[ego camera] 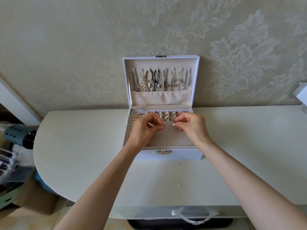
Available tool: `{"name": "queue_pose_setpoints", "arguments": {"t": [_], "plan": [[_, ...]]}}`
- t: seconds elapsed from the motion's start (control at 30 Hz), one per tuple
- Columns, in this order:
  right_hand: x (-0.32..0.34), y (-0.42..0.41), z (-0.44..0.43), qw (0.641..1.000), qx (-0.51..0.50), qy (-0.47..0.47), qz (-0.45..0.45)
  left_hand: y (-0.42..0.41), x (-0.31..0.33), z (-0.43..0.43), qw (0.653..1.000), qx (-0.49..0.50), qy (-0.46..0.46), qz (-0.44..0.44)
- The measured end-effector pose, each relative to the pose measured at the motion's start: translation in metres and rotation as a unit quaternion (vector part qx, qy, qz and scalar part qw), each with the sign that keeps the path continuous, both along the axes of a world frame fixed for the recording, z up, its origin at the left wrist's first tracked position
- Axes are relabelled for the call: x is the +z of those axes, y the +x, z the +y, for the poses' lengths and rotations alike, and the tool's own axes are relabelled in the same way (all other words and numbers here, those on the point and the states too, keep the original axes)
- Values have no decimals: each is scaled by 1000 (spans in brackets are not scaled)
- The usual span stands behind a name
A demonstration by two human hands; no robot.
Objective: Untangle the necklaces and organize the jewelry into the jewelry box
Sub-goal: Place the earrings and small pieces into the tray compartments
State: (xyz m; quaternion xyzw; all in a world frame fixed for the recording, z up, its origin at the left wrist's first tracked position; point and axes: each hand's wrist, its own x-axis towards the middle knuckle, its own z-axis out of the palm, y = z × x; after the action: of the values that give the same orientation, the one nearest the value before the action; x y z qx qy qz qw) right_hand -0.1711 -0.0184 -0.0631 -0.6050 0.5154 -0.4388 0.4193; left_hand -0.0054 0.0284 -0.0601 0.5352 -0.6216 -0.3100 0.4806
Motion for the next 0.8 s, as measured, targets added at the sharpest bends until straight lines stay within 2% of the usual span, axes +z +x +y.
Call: {"name": "queue_pose_setpoints", "arguments": {"t": [0.13,0.23,0.37,0.47,0.57,0.63,0.73,0.8], "plan": [[-5,2,-8,988,22,-54,144,0,1,1,1000,4,8,4],[-9,1,-9,975,25,-98,197,1,-1,0,1000,24,8,11],[-10,0,-8,966,16,-122,226,6,-6,-5,990,122,-8,64],[-12,-2,-10,969,13,-117,217,8,-7,-6,989,130,1,68],[-10,-6,-12,978,27,-85,190,6,-7,-7,992,123,16,26],[-8,-10,-15,982,46,-65,171,3,-8,-11,993,110,28,-42],[-8,-12,-15,982,57,-73,163,-2,-7,-17,986,84,49,-136],[-10,-11,-15,981,50,-79,169,-4,-6,-18,982,73,55,-164]]}}
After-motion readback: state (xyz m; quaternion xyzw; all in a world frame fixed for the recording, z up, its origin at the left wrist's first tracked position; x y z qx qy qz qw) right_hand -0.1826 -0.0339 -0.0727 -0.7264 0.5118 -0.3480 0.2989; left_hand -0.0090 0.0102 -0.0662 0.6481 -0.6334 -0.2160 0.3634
